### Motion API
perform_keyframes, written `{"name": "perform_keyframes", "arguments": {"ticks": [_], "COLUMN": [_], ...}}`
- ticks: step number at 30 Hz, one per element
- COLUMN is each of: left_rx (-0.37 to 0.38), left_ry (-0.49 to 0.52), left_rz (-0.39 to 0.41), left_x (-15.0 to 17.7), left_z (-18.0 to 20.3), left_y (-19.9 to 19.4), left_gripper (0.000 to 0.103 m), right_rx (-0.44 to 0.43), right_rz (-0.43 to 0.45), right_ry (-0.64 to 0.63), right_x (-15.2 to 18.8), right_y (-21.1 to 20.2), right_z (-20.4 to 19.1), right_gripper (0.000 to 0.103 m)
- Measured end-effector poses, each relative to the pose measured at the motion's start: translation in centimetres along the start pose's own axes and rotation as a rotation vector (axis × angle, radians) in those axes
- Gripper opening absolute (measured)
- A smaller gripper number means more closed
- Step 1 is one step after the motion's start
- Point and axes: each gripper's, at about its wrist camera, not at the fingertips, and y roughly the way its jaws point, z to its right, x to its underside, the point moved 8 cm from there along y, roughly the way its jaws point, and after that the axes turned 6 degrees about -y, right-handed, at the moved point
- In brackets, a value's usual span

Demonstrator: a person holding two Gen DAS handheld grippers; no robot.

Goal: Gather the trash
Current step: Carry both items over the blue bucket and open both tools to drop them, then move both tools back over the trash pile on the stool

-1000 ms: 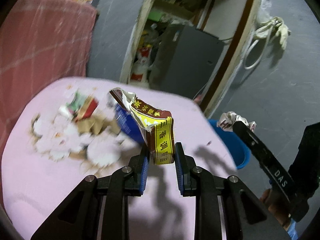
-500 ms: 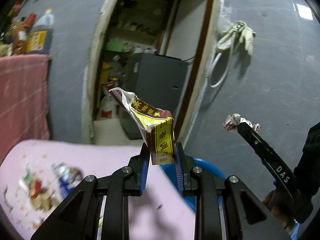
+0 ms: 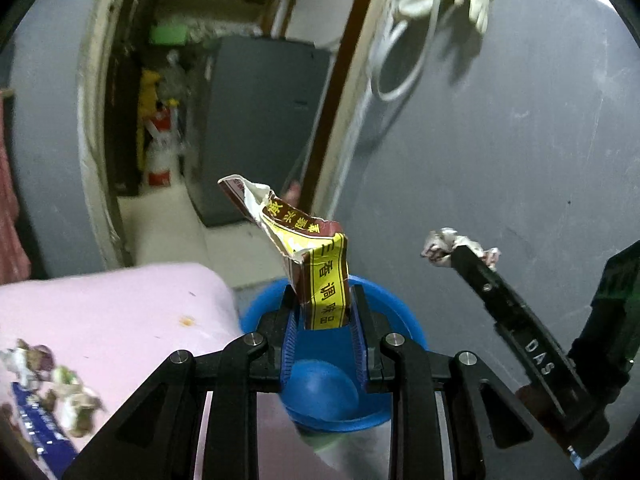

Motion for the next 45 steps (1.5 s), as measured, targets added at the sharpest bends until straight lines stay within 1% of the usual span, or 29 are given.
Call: {"name": "perform_keyframes", "arguments": {"ticks": [5,10,12,14,16,18,19,21,22,23,27,28,29,30,32,33,35,36,40,42,45], "left_rx": [-0.009,-0.026,-0.033,-0.029,-0.028,-0.038,-0.041,-0.052,-0.064,-0.070,-0.108,-0.121,-0.135,-0.145,-0.169,-0.182,-0.217,-0.232,-0.296,-0.330,-0.377], "left_ry": [-0.031,-0.064,-0.078,-0.104,-0.121,-0.127,-0.129,-0.129,-0.128,-0.129,-0.137,-0.139,-0.141,-0.141,-0.143,-0.143,-0.150,-0.157,-0.165,-0.169,-0.171], "left_rz": [-0.112,-0.187,-0.205,-0.209,-0.205,-0.204,-0.199,-0.179,-0.163,-0.148,-0.067,-0.045,-0.020,0.003,0.058,0.085,0.154,0.192,0.299,0.352,0.401], "left_x": [0.8,1.6,2.0,2.2,2.2,2.2,2.1,2.0,1.8,1.7,1.1,0.9,0.6,0.3,0.0,-0.1,-0.2,-0.2,-0.1,0.2,0.9], "left_z": [-0.3,-1.2,-1.7,-2.0,-2.6,-3.0,-3.2,-3.2,-3.6,-3.3,-4.1,-4.4,-4.8,-5.1,-6.0,-6.5,-7.5,-8.1,-10.0,-11.1,-12.4], "left_y": [3.9,6.2,6.5,6.5,6.3,5.8,5.5,4.7,4.2,3.4,0.2,-0.5,-1.4,-2.3,-4.3,-5.3,-7.5,-8.7,-12.7,-15.0,-17.2], "left_gripper": [0.021,0.022,0.028,0.037,0.038,0.038,0.038,0.041,0.045,0.050,0.060,0.065,0.069,0.071,0.082,0.085,0.094,0.095,0.099,0.100,0.101], "right_rx": [0.025,0.033,0.034,0.038,0.042,0.043,0.044,0.043,0.040,0.037,0.029,0.024,0.011,0.002,-0.015,-0.028,-0.056,-0.079,-0.151,-0.171,-0.221], "right_rz": [-0.085,-0.124,-0.137,-0.143,-0.139,-0.129,-0.122,-0.112,-0.106,-0.096,-0.035,-0.025,-0.005,0.008,0.040,0.059,0.086,0.106,0.158,0.174,0.185], "right_ry": [0.049,0.099,0.102,0.103,0.106,0.105,0.101,0.092,0.088,0.081,0.055,0.054,0.051,0.047,0.033,0.020,0.000,-0.013,-0.072,-0.101,-0.131], "right_x": [1.6,2.5,2.7,2.8,2.5,2.3,2.2,2.0,1.9,1.7,0.7,0.4,0.1,-0.1,-0.7,-1.0,-1.4,-1.5,-1.7,-1.6,-1.3], "right_y": [1.9,3.0,3.2,3.2,3.3,3.0,3.0,3.0,2.8,2.6,1.4,1.3,0.9,0.6,0.0,-0.3,-0.8,-1.2,-2.1,-2.5,-3.0], "right_z": [2.0,3.0,3.2,3.4,3.4,3.3,3.1,2.8,2.6,2.4,1.3,1.0,0.6,0.2,-0.7,-1.3,-2.5,-3.3,-6.5,-8.1,-10.9], "right_gripper": [0.028,0.029,0.029,0.030,0.033,0.040,0.041,0.047,0.049,0.053,0.074,0.075,0.080,0.084,0.089,0.093,0.101,0.103,0.103,0.103,0.103]}}
